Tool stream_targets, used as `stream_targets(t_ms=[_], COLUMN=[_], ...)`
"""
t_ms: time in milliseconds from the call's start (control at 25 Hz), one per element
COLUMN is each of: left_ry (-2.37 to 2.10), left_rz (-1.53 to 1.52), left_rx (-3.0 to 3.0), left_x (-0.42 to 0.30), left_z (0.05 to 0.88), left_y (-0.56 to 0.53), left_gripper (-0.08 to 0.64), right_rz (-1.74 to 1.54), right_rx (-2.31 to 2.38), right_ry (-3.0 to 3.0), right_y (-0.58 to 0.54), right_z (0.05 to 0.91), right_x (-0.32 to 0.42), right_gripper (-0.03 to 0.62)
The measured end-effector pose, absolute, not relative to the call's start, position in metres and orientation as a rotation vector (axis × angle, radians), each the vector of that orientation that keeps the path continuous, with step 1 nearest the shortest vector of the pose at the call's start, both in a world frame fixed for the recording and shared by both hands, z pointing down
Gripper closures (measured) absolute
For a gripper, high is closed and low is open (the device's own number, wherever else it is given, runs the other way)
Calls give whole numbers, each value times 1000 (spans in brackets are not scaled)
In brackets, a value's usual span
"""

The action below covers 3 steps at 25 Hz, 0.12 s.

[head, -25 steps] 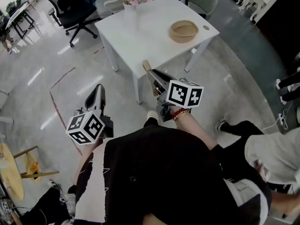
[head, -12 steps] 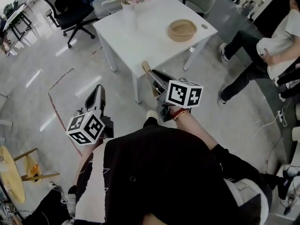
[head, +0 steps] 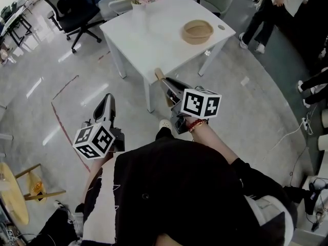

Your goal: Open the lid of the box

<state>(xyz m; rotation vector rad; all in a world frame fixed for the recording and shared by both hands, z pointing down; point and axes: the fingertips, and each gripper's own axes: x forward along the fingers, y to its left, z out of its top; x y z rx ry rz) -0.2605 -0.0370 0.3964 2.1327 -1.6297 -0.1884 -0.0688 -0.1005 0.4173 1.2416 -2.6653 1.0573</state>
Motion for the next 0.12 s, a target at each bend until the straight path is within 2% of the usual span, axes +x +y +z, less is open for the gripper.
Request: stream_targets(t_ms=[120], left_ry=[-1627], left_rz=[-191], left_rx=[2129], left_x=[-262], left_z=[398], left_y=[-35], left_gripper=[549], right_rz=[1058], right_rx=[1243], right_ry=[-2660], right_y=[-98], right_z=[418], right_x=[-70], right_gripper=[509])
